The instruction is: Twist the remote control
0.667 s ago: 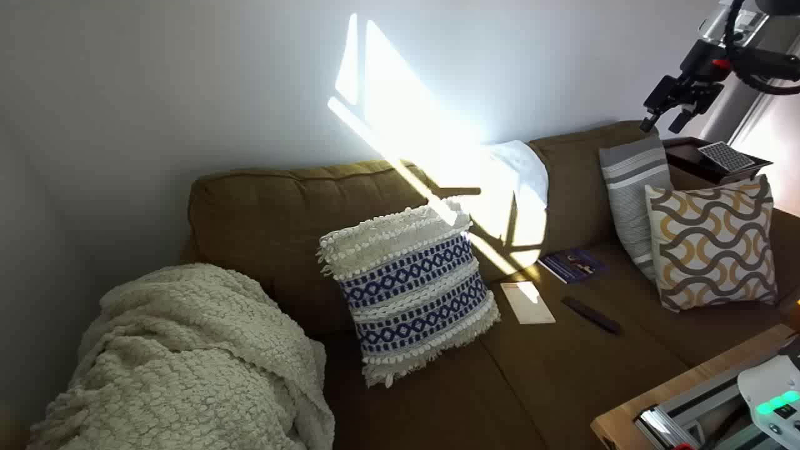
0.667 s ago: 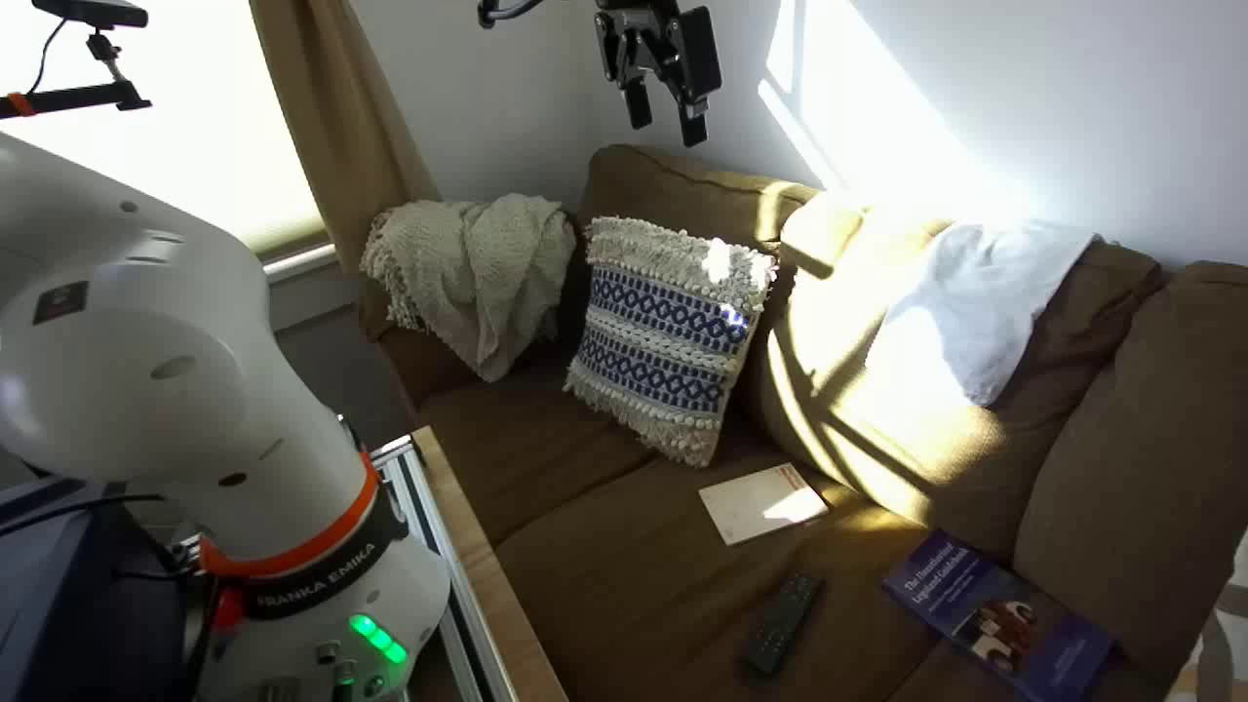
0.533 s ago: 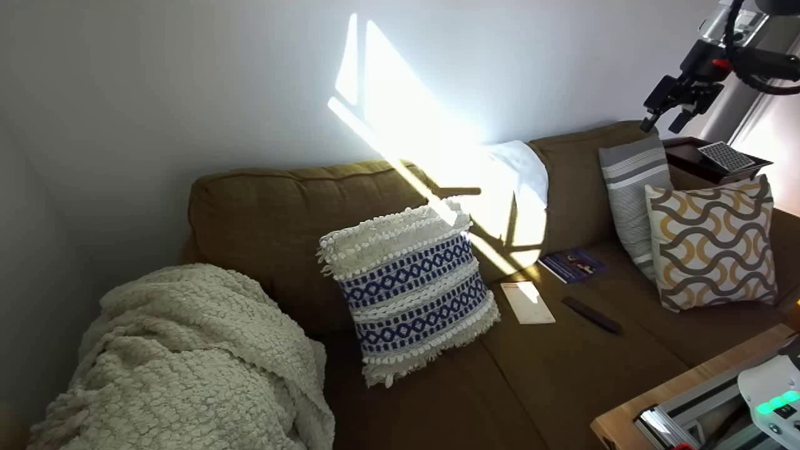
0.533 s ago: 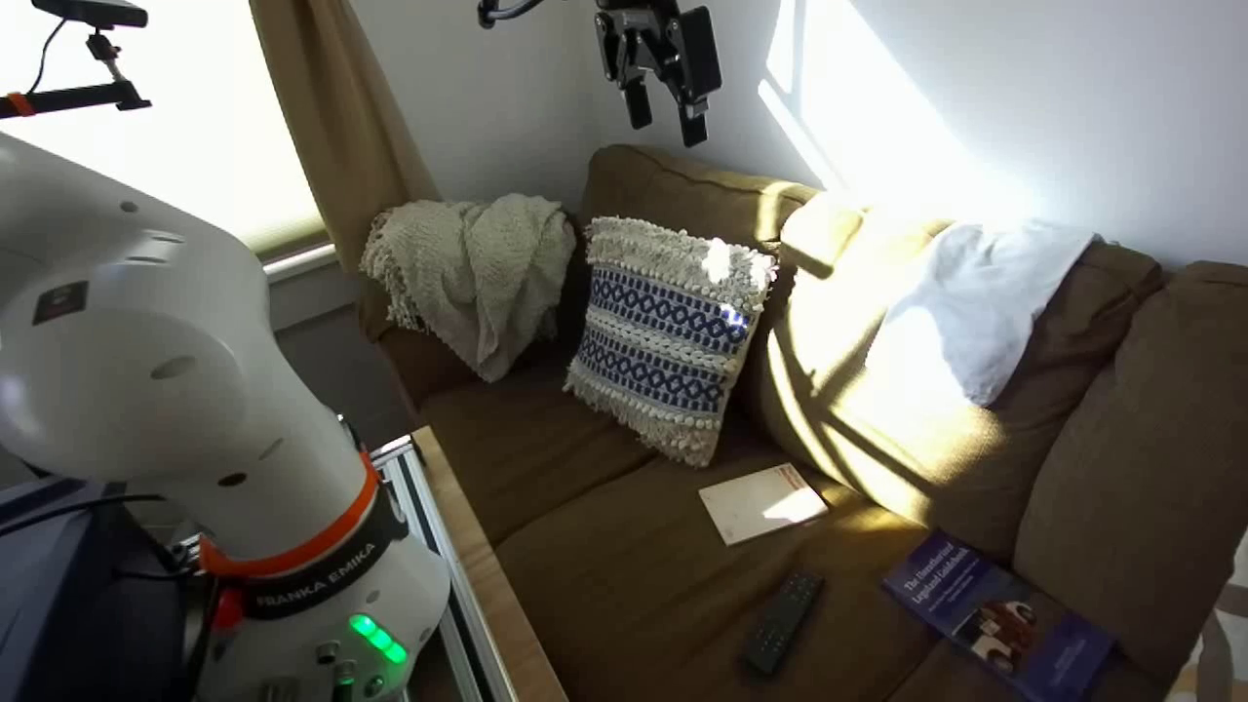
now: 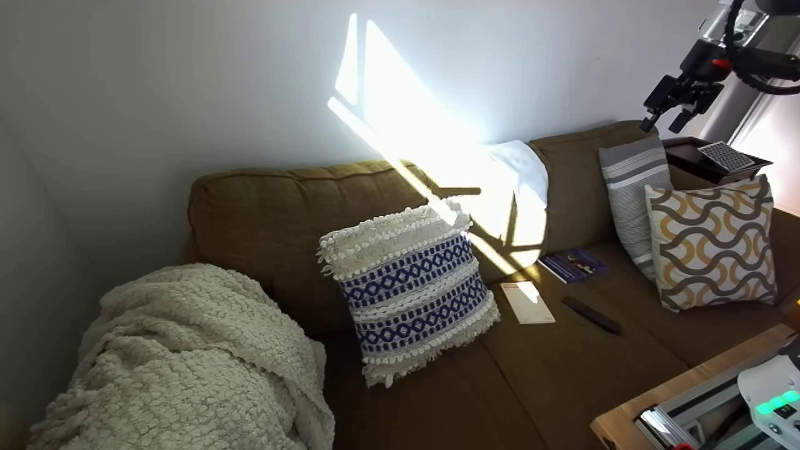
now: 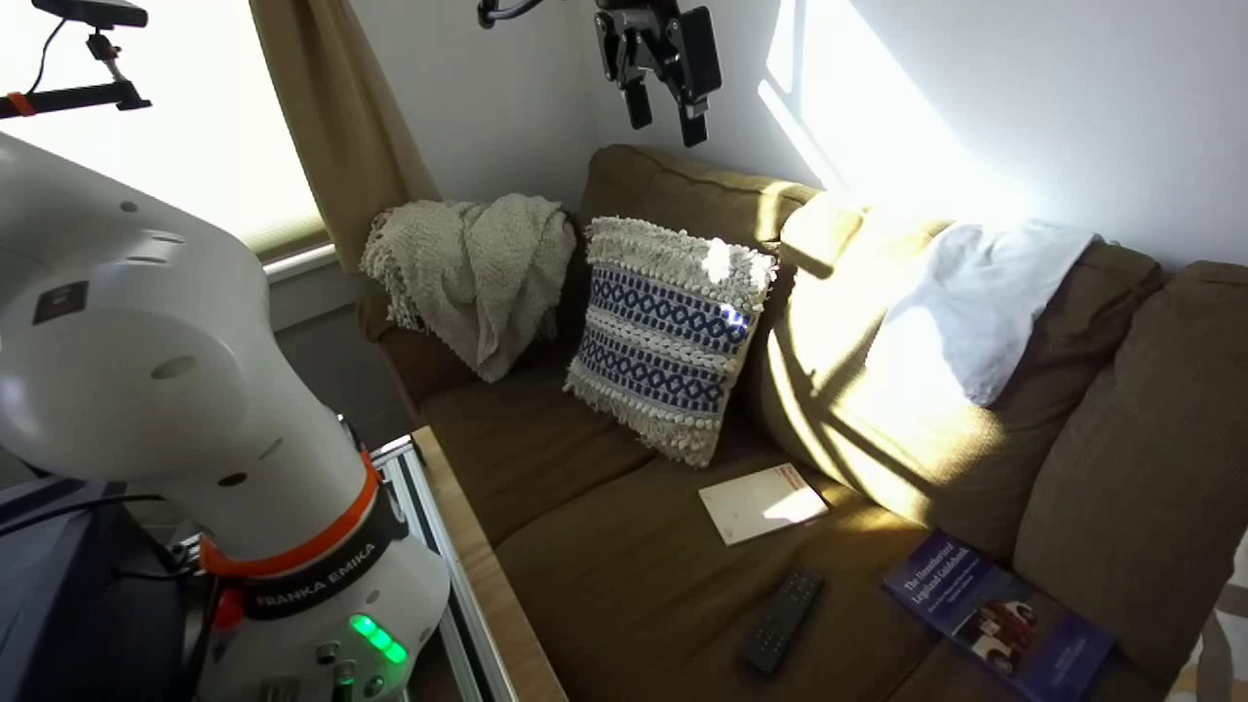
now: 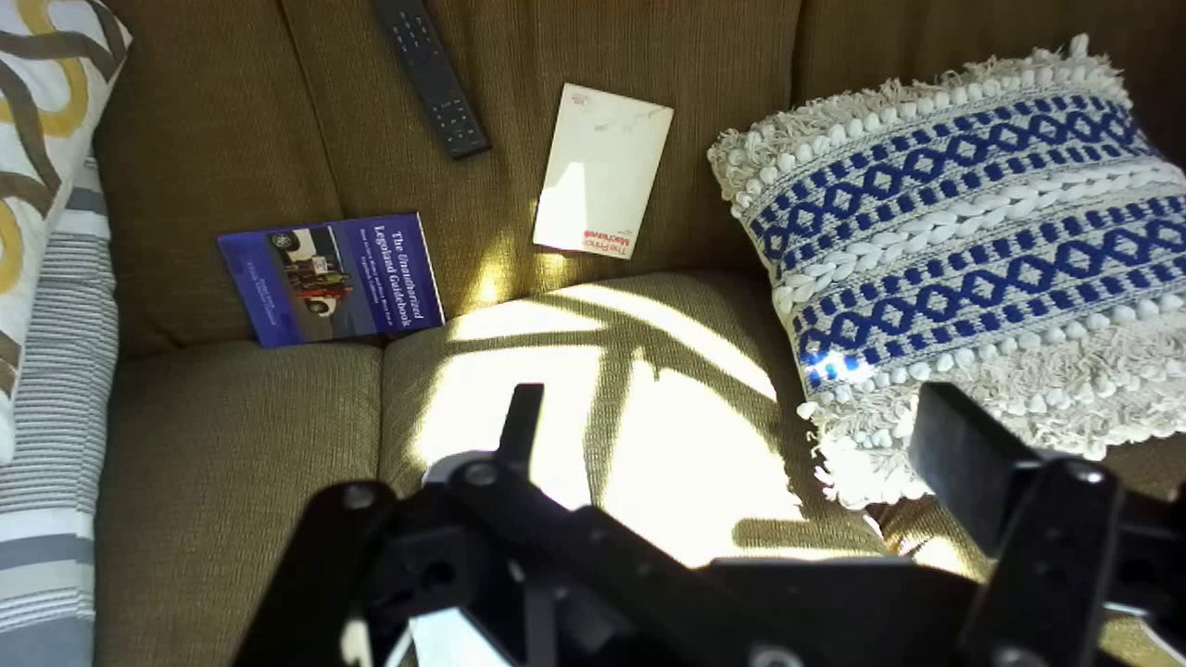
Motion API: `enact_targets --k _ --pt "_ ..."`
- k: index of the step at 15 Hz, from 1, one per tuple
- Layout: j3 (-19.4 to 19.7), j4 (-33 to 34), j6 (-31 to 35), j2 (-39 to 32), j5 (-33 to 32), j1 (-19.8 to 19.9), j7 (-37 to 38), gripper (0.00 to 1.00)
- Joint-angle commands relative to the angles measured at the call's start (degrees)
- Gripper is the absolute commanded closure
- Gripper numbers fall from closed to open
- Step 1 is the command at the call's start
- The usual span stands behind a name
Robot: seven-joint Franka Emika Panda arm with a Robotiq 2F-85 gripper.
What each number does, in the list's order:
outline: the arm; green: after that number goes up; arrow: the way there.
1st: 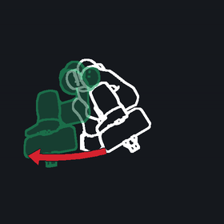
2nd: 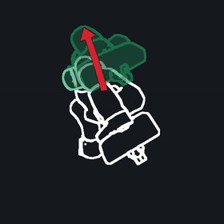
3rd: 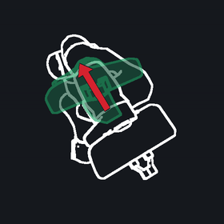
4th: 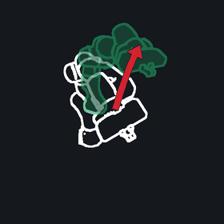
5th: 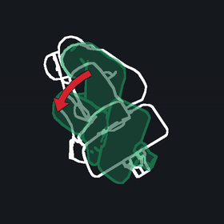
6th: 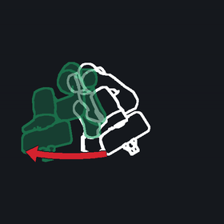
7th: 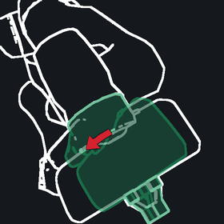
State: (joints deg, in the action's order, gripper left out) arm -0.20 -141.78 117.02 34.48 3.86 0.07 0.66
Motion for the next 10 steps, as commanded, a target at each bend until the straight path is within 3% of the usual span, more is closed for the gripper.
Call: enact_targets --k 1,10 --pt "0.1 0.1 -0.1 0.0 -0.1 -0.1 0.1 0.0" --pt "3.0 -1.5 -3.4 -3.8 -0.3 2.0 -1.3 0.0"
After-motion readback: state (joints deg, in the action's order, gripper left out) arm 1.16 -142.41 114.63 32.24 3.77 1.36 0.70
